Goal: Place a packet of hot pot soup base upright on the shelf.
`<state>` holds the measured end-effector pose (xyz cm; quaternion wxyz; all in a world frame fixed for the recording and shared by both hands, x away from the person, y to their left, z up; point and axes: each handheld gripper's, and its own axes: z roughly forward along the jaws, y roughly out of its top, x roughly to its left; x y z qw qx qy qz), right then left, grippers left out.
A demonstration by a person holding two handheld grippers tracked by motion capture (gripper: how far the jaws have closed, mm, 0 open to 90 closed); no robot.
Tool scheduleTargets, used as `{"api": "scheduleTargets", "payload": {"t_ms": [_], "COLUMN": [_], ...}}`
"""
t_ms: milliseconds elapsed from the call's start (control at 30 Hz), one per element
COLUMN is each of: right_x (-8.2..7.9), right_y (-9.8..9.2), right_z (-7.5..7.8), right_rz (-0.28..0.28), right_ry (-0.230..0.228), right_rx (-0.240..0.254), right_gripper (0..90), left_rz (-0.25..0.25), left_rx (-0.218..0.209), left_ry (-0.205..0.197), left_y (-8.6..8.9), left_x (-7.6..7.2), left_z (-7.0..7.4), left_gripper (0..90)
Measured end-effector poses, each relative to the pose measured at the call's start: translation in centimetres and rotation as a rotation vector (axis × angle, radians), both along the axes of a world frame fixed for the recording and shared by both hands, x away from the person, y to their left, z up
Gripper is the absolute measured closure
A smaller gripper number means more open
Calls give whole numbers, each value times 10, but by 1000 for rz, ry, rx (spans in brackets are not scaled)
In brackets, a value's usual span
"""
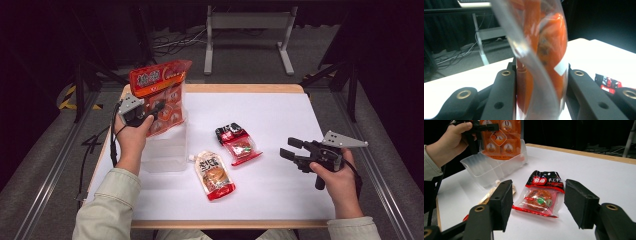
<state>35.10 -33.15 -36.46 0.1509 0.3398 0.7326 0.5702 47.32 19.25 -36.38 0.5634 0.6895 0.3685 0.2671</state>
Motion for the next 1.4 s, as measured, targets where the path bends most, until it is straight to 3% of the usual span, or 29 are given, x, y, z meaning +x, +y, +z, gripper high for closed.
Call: {"api": "scheduleTargets", "payload": {"t_ms": [33, 367, 500, 700, 1333, 1400], "right_x": [0, 1, 1, 1, 1, 0], "right_y": [0, 1, 2, 3, 2, 2], "right_z": [0, -2, -2, -3, -2, -2], "right_rz": [1, 5, 9, 13, 15, 17], "right_ry": [0, 6, 4, 5, -4, -4], "right_rx": [1, 1, 3, 0, 5, 5], "right_gripper": [409, 404, 402, 397, 391, 391], "left_rz": [-7, -15, -13, -20, -111, -117], "left_rx": [-15, -2, -24, -54, -23, -55], "left_ry": [-1, 41, 61, 110, 245, 281], "left_y": [-1, -15, -13, -10, -8, -4], "left_x": [1, 7, 9, 11, 2, 2], "left_z": [0, -8, -9, -11, 1, 0], "left_gripper": [705, 704, 704, 703, 676, 678]}}
